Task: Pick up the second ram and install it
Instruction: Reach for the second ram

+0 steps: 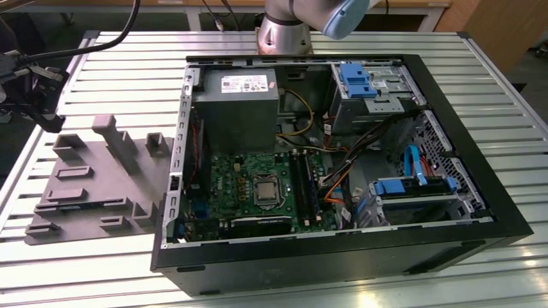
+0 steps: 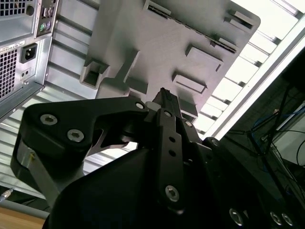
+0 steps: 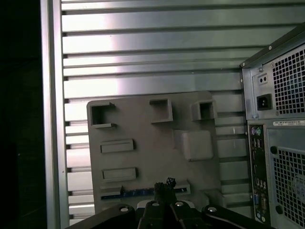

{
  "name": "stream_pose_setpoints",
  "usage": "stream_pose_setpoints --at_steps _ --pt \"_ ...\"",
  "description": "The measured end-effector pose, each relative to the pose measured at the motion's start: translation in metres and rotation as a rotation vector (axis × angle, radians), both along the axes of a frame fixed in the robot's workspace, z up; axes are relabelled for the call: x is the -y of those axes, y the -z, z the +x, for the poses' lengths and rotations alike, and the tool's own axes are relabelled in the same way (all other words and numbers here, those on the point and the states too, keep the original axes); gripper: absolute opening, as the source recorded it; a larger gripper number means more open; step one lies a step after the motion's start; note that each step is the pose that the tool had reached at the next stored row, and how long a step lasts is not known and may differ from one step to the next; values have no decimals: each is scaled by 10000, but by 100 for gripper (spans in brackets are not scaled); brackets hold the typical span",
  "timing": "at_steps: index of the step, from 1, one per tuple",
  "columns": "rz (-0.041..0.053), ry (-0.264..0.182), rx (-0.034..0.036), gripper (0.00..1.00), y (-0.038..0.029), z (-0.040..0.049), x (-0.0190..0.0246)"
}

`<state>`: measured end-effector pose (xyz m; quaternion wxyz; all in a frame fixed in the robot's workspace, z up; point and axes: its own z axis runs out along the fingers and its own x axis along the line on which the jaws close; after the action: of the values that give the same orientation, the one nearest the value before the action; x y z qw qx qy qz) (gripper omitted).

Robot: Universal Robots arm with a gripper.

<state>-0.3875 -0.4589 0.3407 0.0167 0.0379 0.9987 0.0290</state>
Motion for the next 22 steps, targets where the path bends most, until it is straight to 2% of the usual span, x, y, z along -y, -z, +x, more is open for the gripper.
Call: stream_pose_setpoints --at_steps 22 --pt "0 0 0 11 60 -32 47"
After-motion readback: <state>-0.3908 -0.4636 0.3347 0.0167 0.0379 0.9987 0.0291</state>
